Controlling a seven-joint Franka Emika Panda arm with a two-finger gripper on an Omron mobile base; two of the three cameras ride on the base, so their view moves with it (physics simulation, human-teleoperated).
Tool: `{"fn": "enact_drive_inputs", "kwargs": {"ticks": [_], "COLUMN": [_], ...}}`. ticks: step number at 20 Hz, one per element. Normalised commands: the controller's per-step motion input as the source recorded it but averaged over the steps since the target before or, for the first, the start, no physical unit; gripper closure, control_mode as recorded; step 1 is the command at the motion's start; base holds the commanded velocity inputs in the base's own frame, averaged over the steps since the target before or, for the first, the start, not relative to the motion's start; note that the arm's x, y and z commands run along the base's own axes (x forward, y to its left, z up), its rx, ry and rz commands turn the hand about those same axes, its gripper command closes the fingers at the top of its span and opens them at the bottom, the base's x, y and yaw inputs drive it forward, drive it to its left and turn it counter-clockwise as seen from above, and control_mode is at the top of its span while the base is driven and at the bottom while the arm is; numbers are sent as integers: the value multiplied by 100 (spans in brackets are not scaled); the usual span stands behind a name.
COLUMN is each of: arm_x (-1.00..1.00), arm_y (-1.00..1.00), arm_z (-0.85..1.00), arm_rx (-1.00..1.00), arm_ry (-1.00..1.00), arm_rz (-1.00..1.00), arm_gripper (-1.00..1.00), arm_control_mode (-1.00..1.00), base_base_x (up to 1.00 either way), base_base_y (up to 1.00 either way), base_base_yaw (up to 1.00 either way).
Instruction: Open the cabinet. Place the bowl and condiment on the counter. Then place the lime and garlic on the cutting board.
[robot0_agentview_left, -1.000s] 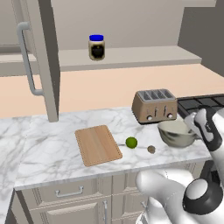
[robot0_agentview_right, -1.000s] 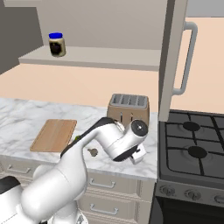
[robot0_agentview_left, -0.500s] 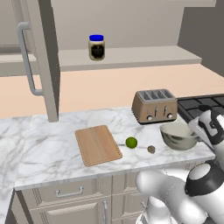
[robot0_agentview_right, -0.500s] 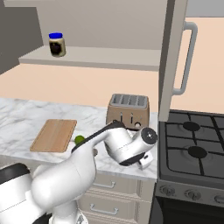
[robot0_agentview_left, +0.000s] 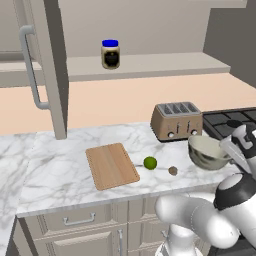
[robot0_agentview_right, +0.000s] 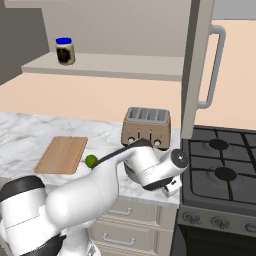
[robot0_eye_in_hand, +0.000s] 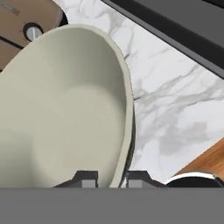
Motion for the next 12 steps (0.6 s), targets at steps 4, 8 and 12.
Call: {"fn": "enact_drive_inputs", "kwargs": {"ticks": [4, 8, 12], "arm_x": [-2, -12, -21], "arm_y": [0, 0, 0], "arm_z": [0, 0, 4], "arm_rx": [0, 0, 0], "arm_ry": [0, 0, 0], "arm_rz": [0, 0, 0], "arm_gripper": [-100, -100, -100], "arm_control_mode": [-100, -100, -100], "base_base_x": [0, 0, 0], "base_base_y": [0, 0, 0], "base_base_yaw": [0, 0, 0]}}
